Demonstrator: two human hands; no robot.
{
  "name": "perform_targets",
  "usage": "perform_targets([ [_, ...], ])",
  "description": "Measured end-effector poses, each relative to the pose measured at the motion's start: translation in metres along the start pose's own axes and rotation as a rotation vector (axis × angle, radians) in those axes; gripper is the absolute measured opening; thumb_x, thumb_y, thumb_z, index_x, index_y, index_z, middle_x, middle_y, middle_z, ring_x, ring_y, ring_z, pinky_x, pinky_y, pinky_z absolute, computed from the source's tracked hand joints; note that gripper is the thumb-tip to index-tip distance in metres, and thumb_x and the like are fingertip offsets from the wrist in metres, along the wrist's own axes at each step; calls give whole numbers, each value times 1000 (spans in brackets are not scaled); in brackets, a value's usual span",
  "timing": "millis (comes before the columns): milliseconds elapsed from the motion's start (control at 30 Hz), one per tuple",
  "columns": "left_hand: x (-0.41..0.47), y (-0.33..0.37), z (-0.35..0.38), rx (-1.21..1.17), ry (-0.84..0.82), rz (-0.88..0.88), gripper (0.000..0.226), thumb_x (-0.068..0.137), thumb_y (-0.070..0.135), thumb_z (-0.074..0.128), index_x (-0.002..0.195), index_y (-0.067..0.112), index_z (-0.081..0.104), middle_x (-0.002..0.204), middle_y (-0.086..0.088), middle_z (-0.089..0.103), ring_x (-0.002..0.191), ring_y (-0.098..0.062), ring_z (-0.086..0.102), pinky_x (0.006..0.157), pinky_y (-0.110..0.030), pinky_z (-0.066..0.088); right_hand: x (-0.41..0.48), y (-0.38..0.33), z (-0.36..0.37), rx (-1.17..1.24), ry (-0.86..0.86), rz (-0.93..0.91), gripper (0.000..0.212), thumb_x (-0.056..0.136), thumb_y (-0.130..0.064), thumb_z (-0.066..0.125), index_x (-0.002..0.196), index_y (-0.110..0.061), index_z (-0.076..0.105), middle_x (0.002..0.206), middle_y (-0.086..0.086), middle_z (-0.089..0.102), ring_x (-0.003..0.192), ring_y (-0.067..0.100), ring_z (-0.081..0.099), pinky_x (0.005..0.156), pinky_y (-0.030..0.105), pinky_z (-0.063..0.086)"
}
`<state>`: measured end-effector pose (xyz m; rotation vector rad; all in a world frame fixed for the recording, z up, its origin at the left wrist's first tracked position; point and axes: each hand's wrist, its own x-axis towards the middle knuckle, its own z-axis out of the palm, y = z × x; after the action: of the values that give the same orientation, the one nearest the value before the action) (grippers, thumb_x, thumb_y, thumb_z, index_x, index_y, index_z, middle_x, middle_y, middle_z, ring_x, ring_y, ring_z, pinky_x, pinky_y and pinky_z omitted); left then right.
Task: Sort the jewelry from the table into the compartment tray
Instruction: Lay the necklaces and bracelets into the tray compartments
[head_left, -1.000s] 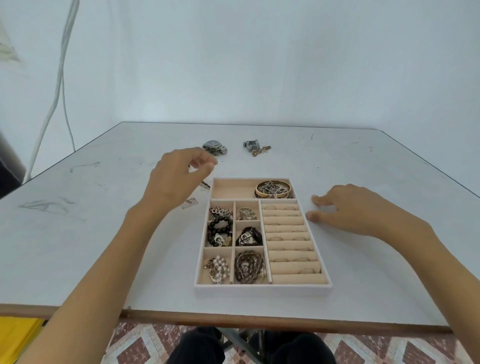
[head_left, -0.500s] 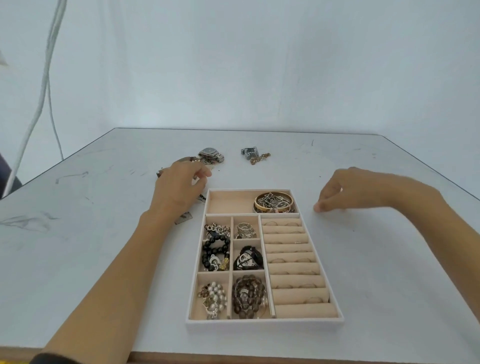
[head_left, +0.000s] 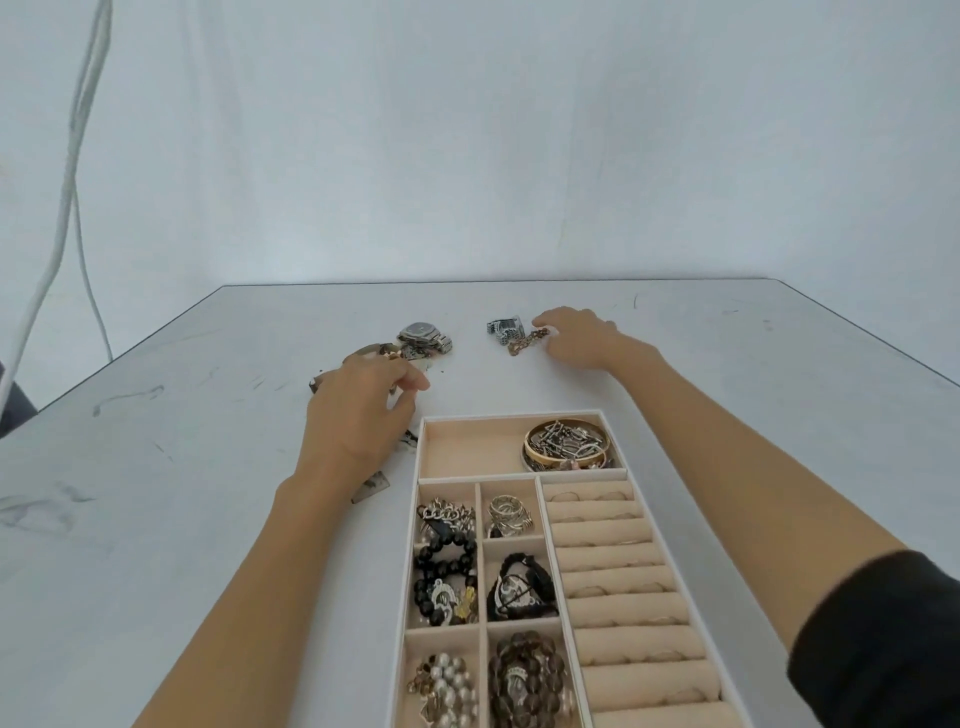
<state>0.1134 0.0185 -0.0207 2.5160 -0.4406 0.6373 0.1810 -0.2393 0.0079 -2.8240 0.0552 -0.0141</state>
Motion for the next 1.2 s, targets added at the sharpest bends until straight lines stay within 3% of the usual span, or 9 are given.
perform_targets([
  [133,1,1,0,0,28,4,20,89,15,56,96,29,69,93,16,63,97,-9,52,72,-27,38,15,-3,9,-73,83,-31,41,96,-32,49,136,-26,49,140,2,45,132,27,35,104,42,28],
  [300,0,0,2,5,57,-23,26,87,9,55,97,29,69,94,16,61,102,-11,51,73,-26,36,17,-3,10,126,175,-75,15,84,-19,67,96,-10,68,93,3,59,95,22,56,77,31,43],
  [433,2,-5,0,15,145,-93,42,82,-4,47,105,25,66,105,10,66,104,-20,52,78,-37,45,18,-12,15,24,99,-41,24,91,-9,53,109,6,60,112,21,63,106,34,57,83,38,46],
  [633,2,-13,-5,-30,223,-177,59,74,-15,37,111,23,63,109,9,63,106,-20,50,73,-34,39,5,-16,18,-140,117,-35,23,96,-7,39,116,1,45,117,19,54,104,33,53,72,32,35],
  [800,6,-16,-1,-189,172,-107,50,82,-15,40,105,21,66,108,6,65,102,-19,55,81,-39,48,5,-11,17,-135,70,-34,26,95,-9,36,117,-1,46,119,18,54,107,33,52,77,32,37],
  [900,7,-5,1,-419,26,-8,35,90,-6,50,100,22,68,98,10,67,93,-10,60,82,-30,49,3,-9,9,70,40,-30,18,95,-7,35,98,-5,52,92,9,54,88,25,49,67,29,33],
  [1000,11,18,-2,-699,-300,-66,19,96,21,52,107,19,68,103,6,69,98,-8,62,85,-26,50,-4,-3,0,432,40,-28,18,95,-7,38,78,-10,44,77,6,48,70,18,43,60,28,30],
  [1067,23,28,-1,-620,-487,-27,23,98,23,49,111,18,68,110,5,68,103,-10,60,88,-25,48,-9,2,-3,670,44,0,19,98,-10,37,82,-12,48,88,5,55,74,16,50,60,26,33],
  [1200,48,51,3,-279,-772,172,34,91,-2,51,105,21,72,106,-4,69,101,-22,62,94,-33,47,-14,12,-9,1228,-14,20,22,103,-12,34,88,-12,50,103,7,61,89,22,58,75,36,48],
])
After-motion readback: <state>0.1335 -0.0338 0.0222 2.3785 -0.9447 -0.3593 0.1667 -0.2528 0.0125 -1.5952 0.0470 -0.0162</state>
